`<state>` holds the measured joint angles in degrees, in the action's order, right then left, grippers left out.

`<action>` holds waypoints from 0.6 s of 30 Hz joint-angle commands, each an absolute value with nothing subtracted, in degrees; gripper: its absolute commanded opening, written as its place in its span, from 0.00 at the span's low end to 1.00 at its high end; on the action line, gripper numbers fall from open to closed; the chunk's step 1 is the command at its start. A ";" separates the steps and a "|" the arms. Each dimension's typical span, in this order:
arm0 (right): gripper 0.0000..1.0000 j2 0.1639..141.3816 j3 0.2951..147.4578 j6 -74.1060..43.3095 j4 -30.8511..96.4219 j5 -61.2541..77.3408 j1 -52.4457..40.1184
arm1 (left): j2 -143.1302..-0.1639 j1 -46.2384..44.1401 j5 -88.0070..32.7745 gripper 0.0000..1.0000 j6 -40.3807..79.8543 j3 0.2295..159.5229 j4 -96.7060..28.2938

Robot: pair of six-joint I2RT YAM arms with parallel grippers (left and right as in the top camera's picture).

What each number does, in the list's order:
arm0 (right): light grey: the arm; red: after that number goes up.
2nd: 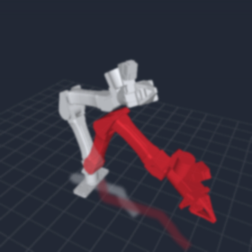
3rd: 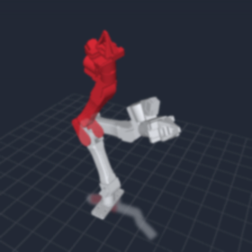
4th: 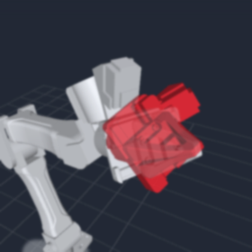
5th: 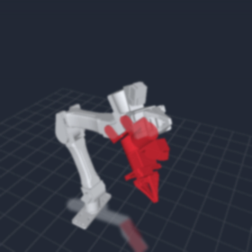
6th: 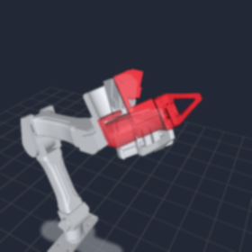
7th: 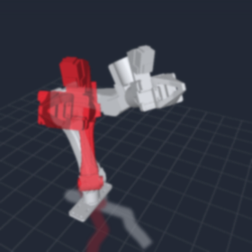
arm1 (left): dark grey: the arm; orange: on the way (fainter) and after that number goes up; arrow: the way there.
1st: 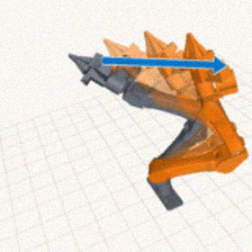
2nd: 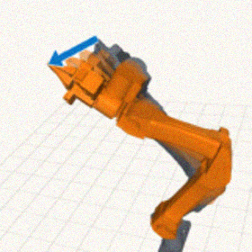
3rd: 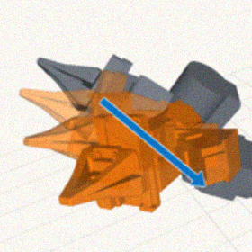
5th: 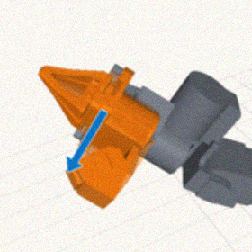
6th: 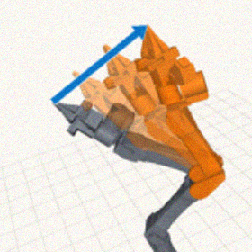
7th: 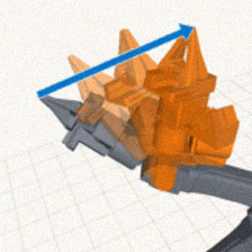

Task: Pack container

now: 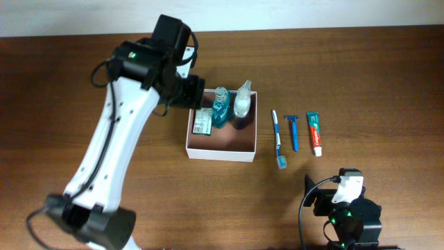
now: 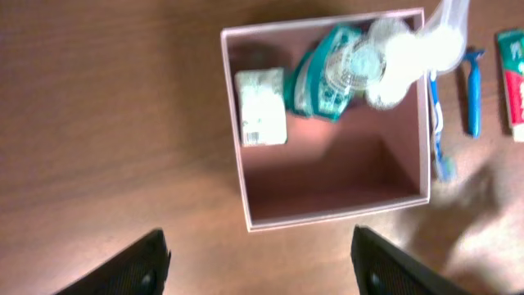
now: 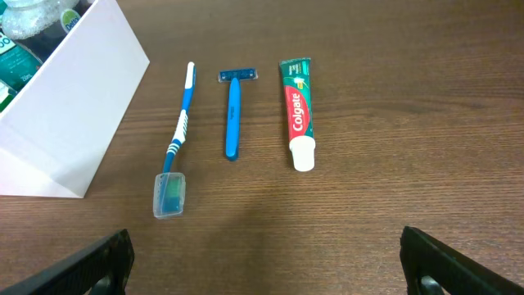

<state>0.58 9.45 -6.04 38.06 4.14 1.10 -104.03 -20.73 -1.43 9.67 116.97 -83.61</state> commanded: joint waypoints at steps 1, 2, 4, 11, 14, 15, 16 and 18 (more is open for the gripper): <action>0.99 0.19 9.10 -6.48 37.98 4.08 1.48 | -101.97 -19.57 3.09 0.74 9.41 117.34 -87.24; 0.99 0.19 9.10 -6.48 37.98 4.08 1.48 | -101.69 -18.94 3.05 0.74 9.43 117.34 -89.10; 0.99 0.19 9.10 -6.48 37.98 4.08 1.48 | -101.10 -17.04 3.07 1.00 9.39 117.34 -93.60; 0.99 0.19 9.10 -6.48 37.98 4.08 1.48 | -100.90 -14.68 2.39 1.00 9.41 117.32 -96.71; 0.99 0.19 9.10 -6.48 37.98 4.08 1.48 | -100.90 -14.74 2.39 1.00 9.41 117.32 -96.71; 0.99 0.21 9.10 -6.48 37.98 4.08 1.48 | -100.90 -14.72 2.44 1.00 9.39 117.32 -96.71; 0.99 0.19 9.10 -6.48 37.98 4.08 1.48 | -100.90 -14.72 2.44 1.00 9.39 117.32 -96.71; 0.99 0.19 9.10 -6.50 37.43 4.08 1.48 | -100.90 -14.72 2.42 1.00 9.39 117.32 -96.71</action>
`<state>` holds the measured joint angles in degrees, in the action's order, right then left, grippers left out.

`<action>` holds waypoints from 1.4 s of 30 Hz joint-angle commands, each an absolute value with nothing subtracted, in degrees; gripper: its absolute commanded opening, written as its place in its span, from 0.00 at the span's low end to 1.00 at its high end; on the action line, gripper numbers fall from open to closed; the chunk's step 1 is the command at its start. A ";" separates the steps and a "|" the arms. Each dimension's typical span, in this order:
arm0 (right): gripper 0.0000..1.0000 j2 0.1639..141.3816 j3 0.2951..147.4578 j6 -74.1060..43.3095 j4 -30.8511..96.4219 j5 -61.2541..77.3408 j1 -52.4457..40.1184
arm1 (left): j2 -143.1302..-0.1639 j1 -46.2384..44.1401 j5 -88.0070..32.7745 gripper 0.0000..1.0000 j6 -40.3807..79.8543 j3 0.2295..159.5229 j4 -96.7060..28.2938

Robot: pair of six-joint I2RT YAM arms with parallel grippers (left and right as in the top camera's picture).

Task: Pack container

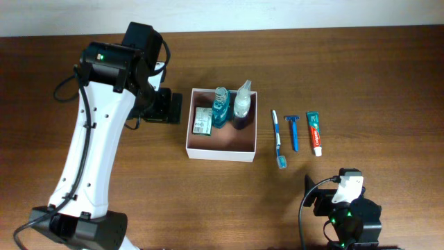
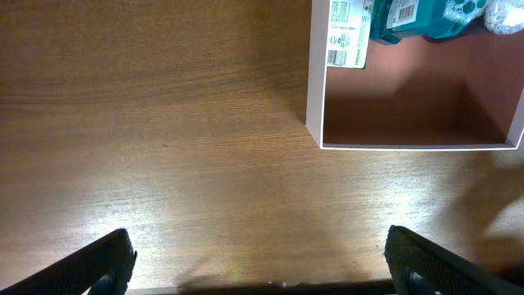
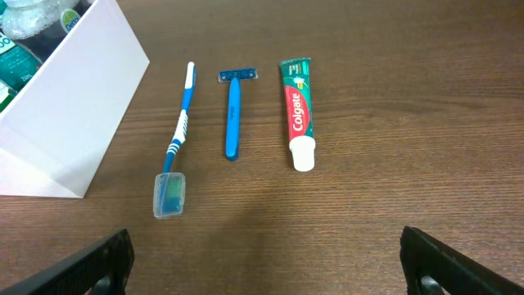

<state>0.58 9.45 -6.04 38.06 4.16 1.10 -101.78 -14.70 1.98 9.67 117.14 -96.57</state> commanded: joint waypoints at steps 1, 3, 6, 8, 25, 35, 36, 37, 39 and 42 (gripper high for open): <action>0.99 0.19 9.10 -6.52 37.41 4.27 1.48 | -100.90 -14.72 2.44 1.00 9.39 117.32 -96.71; 0.99 0.19 9.15 -6.66 37.58 8.19 1.48 | -100.90 -14.72 2.42 1.00 9.39 117.32 -96.71; 0.99 0.19 9.43 -10.07 37.80 13.21 1.48 | -100.90 -14.72 2.42 1.00 9.41 117.32 -96.68; 0.99 0.21 9.50 -15.92 37.01 14.87 1.48 | -100.90 -14.74 2.42 1.00 9.41 117.32 -96.68; 0.99 38.30 46.72 -13.06 42.72 20.47 1.48 | -100.90 -14.72 2.42 1.00 9.41 117.32 -96.51; 0.98 73.43 72.86 -3.62 55.53 18.02 1.48 | -100.90 -14.72 2.42 1.00 9.41 117.32 -96.51; 0.99 76.51 73.38 -3.62 55.53 20.67 1.48 | -100.90 -14.72 2.42 1.00 9.41 117.32 -96.51; 0.99 78.65 73.41 -3.62 55.35 22.17 1.48 | -100.90 -14.72 2.42 1.00 9.41 117.32 -96.51; 0.99 83.77 73.38 -3.60 54.48 23.35 1.34 | -100.90 -14.72 2.42 1.00 9.41 117.32 -96.51; 0.99 91.35 73.41 -3.64 51.66 22.41 0.40 | -100.90 -14.72 2.42 1.00 9.41 117.32 -96.51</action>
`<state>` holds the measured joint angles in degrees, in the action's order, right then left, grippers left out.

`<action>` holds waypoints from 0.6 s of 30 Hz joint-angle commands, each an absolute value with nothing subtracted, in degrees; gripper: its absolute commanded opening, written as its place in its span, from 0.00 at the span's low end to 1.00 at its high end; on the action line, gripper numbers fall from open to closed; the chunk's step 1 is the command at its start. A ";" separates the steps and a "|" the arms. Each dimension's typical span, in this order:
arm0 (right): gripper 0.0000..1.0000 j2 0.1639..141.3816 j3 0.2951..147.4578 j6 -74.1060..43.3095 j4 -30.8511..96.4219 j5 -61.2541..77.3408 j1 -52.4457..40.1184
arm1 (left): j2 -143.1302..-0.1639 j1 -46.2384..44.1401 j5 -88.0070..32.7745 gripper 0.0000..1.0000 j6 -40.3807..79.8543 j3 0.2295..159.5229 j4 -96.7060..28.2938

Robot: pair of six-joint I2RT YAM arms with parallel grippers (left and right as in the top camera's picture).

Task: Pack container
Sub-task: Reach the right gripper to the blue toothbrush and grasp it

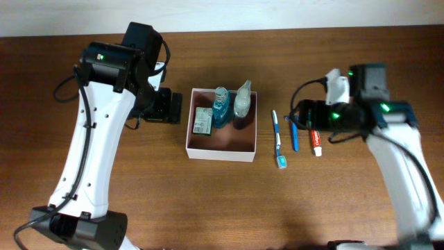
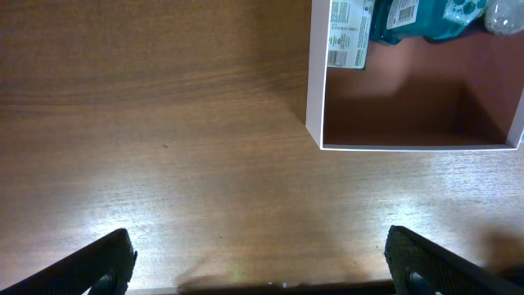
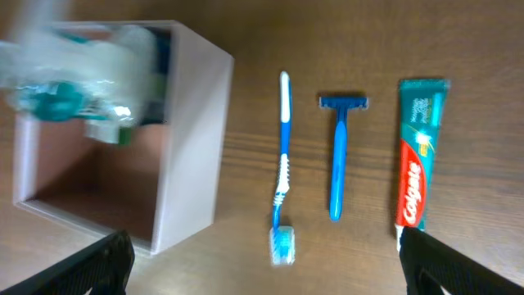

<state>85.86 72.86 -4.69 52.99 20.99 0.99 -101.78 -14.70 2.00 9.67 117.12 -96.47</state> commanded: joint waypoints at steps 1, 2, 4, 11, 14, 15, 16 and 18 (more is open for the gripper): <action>0.99 93.86 73.41 -3.64 50.48 22.24 -0.23 | -100.90 -14.74 2.42 1.00 9.39 117.32 -96.51; 0.99 95.72 73.41 -3.64 49.71 22.22 -0.80 | -100.90 -14.74 2.42 1.00 9.41 117.32 -96.51; 0.99 99.42 73.41 -4.89 48.25 21.39 -2.17 | -100.90 -14.72 2.42 1.00 9.39 117.32 -96.51; 0.90 108.18 73.41 -11.20 45.93 5.76 -10.35 | -100.90 -14.72 2.42 1.00 9.41 117.32 -96.51; 0.86 109.40 73.41 -12.58 44.69 4.67 -11.44 | -100.90 -14.74 2.42 1.00 9.41 117.32 -96.51; 0.82 109.82 73.38 -12.60 44.56 4.69 -11.57 | -100.90 -14.72 2.42 1.00 9.41 117.32 -96.51; 0.78 110.08 73.38 -12.95 44.56 4.73 -11.66 | -100.90 -14.74 2.42 1.00 9.41 117.32 -96.51; 0.66 110.89 73.28 -13.21 44.45 4.95 -11.66 | -100.90 -14.74 2.42 1.00 9.39 117.32 -96.51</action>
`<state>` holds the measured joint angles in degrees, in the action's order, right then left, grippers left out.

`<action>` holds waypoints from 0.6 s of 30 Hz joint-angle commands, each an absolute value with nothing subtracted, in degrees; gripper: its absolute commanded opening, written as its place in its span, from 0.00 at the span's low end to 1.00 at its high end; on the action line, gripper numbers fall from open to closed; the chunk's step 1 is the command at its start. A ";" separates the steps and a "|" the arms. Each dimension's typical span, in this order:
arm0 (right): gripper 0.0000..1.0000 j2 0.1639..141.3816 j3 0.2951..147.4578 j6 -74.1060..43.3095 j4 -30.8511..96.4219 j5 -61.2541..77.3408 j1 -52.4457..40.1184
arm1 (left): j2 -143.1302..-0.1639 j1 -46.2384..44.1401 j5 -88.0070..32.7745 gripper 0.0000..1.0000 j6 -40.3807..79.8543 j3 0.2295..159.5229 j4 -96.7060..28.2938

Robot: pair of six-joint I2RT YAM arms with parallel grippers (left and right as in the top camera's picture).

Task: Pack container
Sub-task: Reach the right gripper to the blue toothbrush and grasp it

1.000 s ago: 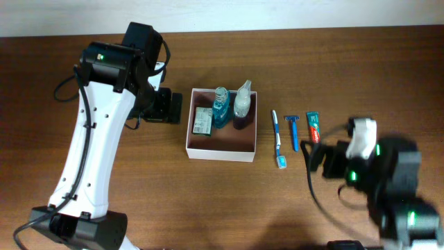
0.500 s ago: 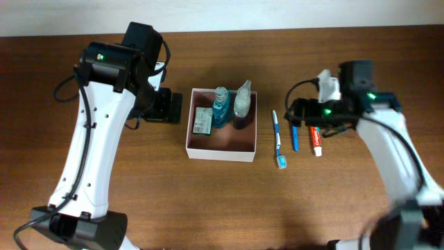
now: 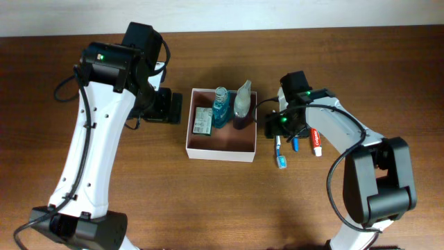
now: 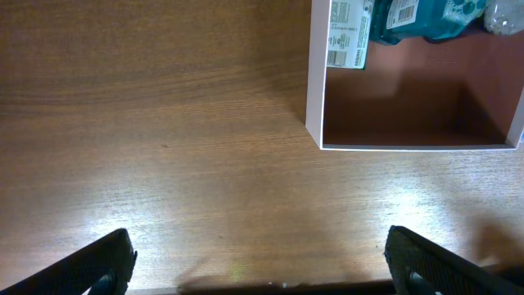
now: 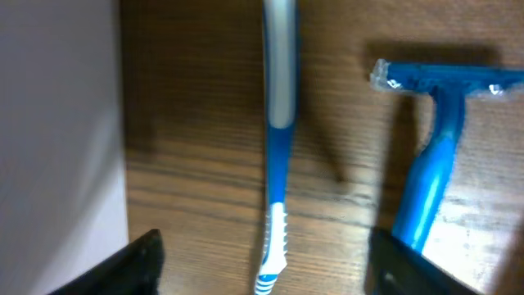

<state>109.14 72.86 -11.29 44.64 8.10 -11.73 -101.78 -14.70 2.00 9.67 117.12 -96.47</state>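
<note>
A white box [image 3: 220, 155] holds a white packet [image 3: 202, 120], a teal bottle [image 3: 220, 107] and a clear spray bottle [image 3: 241, 103]. To its right lie a blue toothbrush [image 5: 277, 123], a blue razor [image 5: 434, 164] and a toothpaste tube [image 3: 316, 139]. My right gripper [image 5: 270, 274] is open, low over the toothbrush handle, one finger on each side of it. The box wall [image 5: 57, 123] is just left of it. My left gripper [image 4: 258, 270] is open over bare table left of the box [image 4: 315, 98].
Brown wooden table [image 3: 104, 208]. The left arm [image 3: 104, 139] stretches from the front left up to the box's left side. The right arm [image 3: 347, 139] reaches in from the right front. The razor lies close to the right finger.
My right gripper has moved left and down, from well above the three toiletries to close over the toothbrush beside the box. The left arm has not moved.
My left gripper was open above the box while the right arm rested at the table's front edge. Then the left gripper stood left of the box and stayed there. The right arm then hung high over the toiletries, and now straddles the toothbrush.
</note>
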 commanded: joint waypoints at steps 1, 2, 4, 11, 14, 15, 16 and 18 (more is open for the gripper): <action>0.61 111.46 73.28 -13.21 44.36 5.45 -11.62 | -100.90 -14.74 2.42 1.00 9.39 117.32 -96.49; 0.59 112.09 73.28 -13.21 44.14 5.58 -11.60 | -100.90 -14.72 2.42 1.00 9.41 117.32 -96.51; 0.59 113.36 73.28 -13.21 43.86 5.85 -11.62 | -100.90 -14.72 2.42 1.00 9.39 117.32 -96.51; 0.38 115.66 73.30 -13.19 43.35 8.38 -11.62 | -100.90 -14.72 2.42 1.00 9.41 117.32 -96.51; 0.25 115.44 73.47 -13.19 43.33 8.36 -11.60 | -100.90 -14.72 2.42 1.00 9.41 117.32 -96.51; 0.23 115.42 73.71 -13.17 43.99 8.36 -11.60 | -100.90 -14.72 2.42 1.00 9.41 117.32 -96.51; 0.19 115.42 74.08 -13.17 44.73 8.27 -11.60 | -100.90 -14.72 2.42 1.00 9.41 117.32 -96.49; 0.08 115.33 75.31 -13.19 47.00 6.96 -11.55 | -100.90 -14.74 2.39 1.00 9.41 117.32 -96.51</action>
<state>113.71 73.91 -13.06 45.21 7.55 -11.66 -101.78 -14.70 1.98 9.67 117.12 -96.47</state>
